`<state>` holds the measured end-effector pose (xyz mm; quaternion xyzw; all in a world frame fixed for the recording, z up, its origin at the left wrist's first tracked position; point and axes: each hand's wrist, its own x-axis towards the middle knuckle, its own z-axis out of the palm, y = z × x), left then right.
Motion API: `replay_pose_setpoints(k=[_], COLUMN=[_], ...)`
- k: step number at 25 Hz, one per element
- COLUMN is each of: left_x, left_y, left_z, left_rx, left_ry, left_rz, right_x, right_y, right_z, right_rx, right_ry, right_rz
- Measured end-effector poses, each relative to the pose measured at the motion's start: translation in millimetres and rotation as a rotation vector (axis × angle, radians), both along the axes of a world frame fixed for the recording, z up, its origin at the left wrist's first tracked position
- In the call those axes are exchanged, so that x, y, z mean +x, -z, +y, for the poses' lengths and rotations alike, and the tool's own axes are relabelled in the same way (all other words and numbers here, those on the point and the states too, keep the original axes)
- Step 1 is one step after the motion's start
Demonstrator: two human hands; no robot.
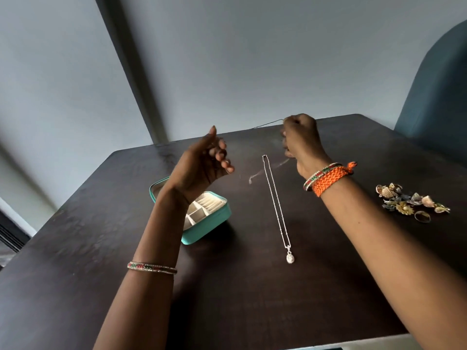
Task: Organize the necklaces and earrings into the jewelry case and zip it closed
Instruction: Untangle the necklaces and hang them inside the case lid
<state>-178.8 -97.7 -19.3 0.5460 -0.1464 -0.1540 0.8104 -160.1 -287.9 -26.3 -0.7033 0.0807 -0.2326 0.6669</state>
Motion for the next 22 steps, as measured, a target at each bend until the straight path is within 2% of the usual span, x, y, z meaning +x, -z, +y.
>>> replay_pose_setpoints(k=[3, 5, 6, 9, 10, 12, 17, 22], left_x=[1.3, 3.7, 5.3, 7.9, 6.7, 2.4, -3.2, 0.3], left_y=[1.8, 6.7, 8.9, 14.1, 14.5, 14.0, 12.0, 14.2], left_z=[1.5, -4.2, -6.7, -10.2, -10.9, -12.6, -15.3, -13.5], left_rx=[-0.130, -0.125, -0.112, -0.041, 0.004, 0.091, 0.173, 0.268], left_ry=[-0.011, -0.076, -0.121, -0.209, -0.204, -0.154, -0.029, -0.025], left_rz=[0.026, -0.011, -0.043, -0.113, -0.128, -0.166, -0.189, -0.230], right_x=[6.3, 0.2, -5.3, -24.4, -27.2, -27.1, -20.4, -15.3], right_y=[10.0, 7.3, 3.1, -11.1, -12.3, -11.1, -7.0, -2.6], right_z=[-7.4, -4.7, -2.4, 0.7, -0.2, -1.8, -5.3, -3.4], right_rx=[-0.115, -0.250, -0.282, -0.178, -0.162, -0.167, -0.089, 0.008], right_ry=[0.103, 0.024, -0.107, -0.759, -0.909, -1.022, -0.820, -0.638], right_rz=[0.041, 0.025, 0.022, 0.115, 0.110, 0.059, -0.038, -0.102])
